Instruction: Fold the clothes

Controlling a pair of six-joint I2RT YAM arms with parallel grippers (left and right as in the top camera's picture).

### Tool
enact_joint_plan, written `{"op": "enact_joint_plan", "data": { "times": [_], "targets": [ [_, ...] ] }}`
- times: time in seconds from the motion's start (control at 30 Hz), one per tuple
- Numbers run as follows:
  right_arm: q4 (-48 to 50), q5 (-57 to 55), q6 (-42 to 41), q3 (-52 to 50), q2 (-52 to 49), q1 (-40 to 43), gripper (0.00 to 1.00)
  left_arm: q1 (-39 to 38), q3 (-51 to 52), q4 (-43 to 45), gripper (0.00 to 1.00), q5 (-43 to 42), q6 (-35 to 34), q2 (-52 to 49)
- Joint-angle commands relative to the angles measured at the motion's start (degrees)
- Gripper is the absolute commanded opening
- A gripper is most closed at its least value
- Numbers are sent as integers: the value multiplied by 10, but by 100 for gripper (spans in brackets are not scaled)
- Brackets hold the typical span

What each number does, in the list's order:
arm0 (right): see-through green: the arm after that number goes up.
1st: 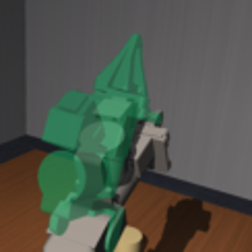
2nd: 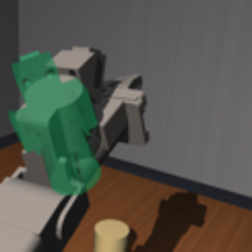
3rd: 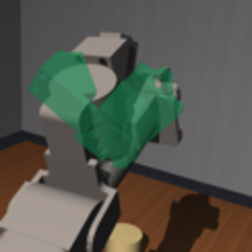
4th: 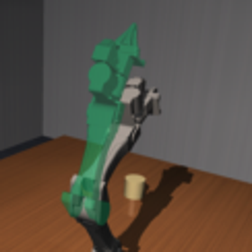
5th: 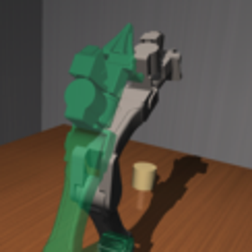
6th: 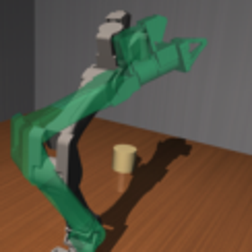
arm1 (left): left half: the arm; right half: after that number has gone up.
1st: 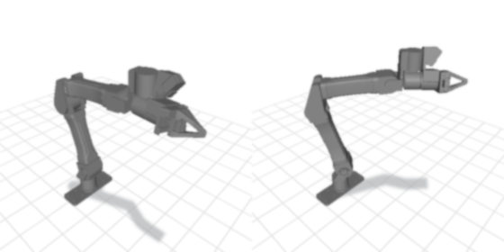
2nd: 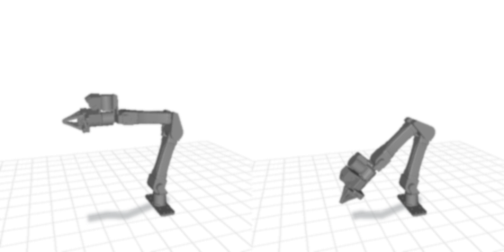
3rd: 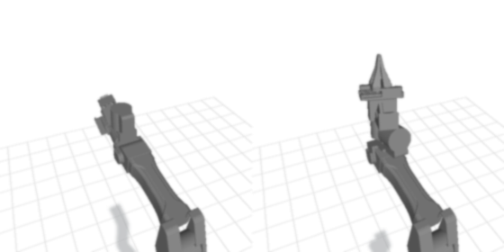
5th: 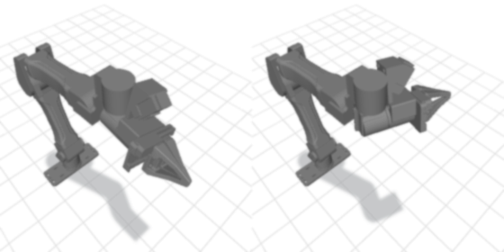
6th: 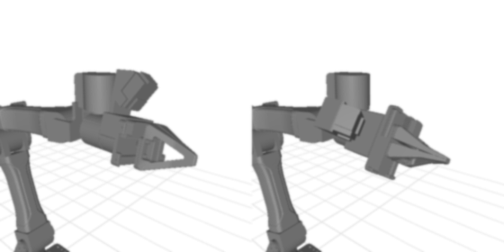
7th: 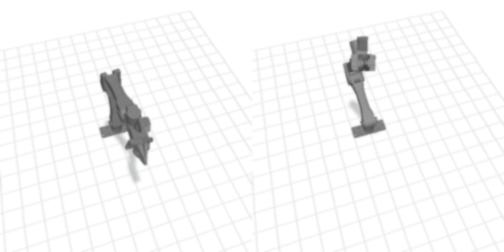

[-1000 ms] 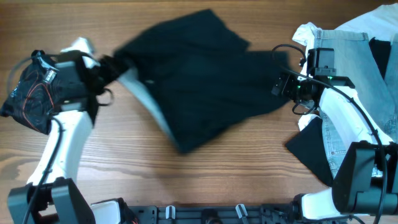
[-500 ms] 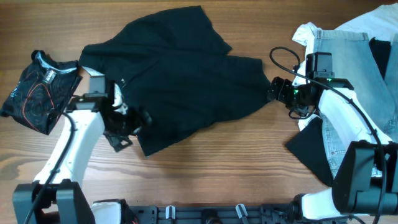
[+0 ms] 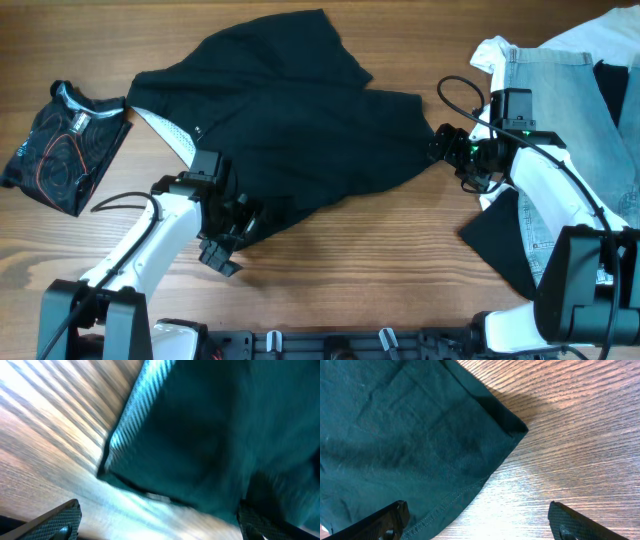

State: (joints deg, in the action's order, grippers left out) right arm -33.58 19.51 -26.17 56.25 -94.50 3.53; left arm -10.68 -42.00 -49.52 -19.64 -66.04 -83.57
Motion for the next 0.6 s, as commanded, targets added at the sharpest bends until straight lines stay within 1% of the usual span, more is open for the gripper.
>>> {"op": "enact_joint_plan", "data": {
  "times": [0.0, 0.07, 0.1, 0.13, 0.2, 0.23, 0.27, 0.3, 0.33, 0.37, 0.4, 0.43, 0.53, 0.57],
  "targets": [
    [1, 11, -8, -5, 2, -2, 95, -14, 17, 32, 98, 56, -130, 3],
    [1, 6, -8, -5, 2, -2, 95, -20, 27, 54, 96, 58, -151, 3],
    [1, 5, -8, -5, 2, -2, 95, -23, 30, 59, 91, 58, -163, 3],
    [1, 5, -8, -5, 2, -2, 95, -26, 32, 62, 83, 58, -170, 3],
    [1, 5, -8, -5, 2, -2, 95, -32, 34, 66, 55, 67, -172, 3],
    [1, 5, -8, -5, 2, -2, 95, -35, 34, 65, 46, 69, -172, 3],
    [1, 5, -7, -5, 2, -2, 95, -35, 35, 65, 43, 71, -172, 3],
    [1, 5, -8, -5, 2, -2, 95, -35, 35, 64, 34, 73, -172, 3],
    [1, 5, -8, -5, 2, -2, 95, -35, 35, 64, 22, 75, -172, 3],
    [0, 5, -8, -5, 2, -2, 95, -35, 35, 63, 13, 75, -171, 3],
    [0, 5, -8, -5, 2, -2, 95, -35, 35, 59, 7, 76, -171, 3],
    [-1, 5, -8, -5, 2, -2, 95, -35, 35, 53, 5, 83, -170, 3],
    [-12, -2, -8, -5, 2, -2, 95, -28, 34, 1, 4, 118, -144, 4],
    [-23, -2, -8, -5, 2, -2, 95, -16, 34, -8, 4, 118, -129, 8]
  ]
}}
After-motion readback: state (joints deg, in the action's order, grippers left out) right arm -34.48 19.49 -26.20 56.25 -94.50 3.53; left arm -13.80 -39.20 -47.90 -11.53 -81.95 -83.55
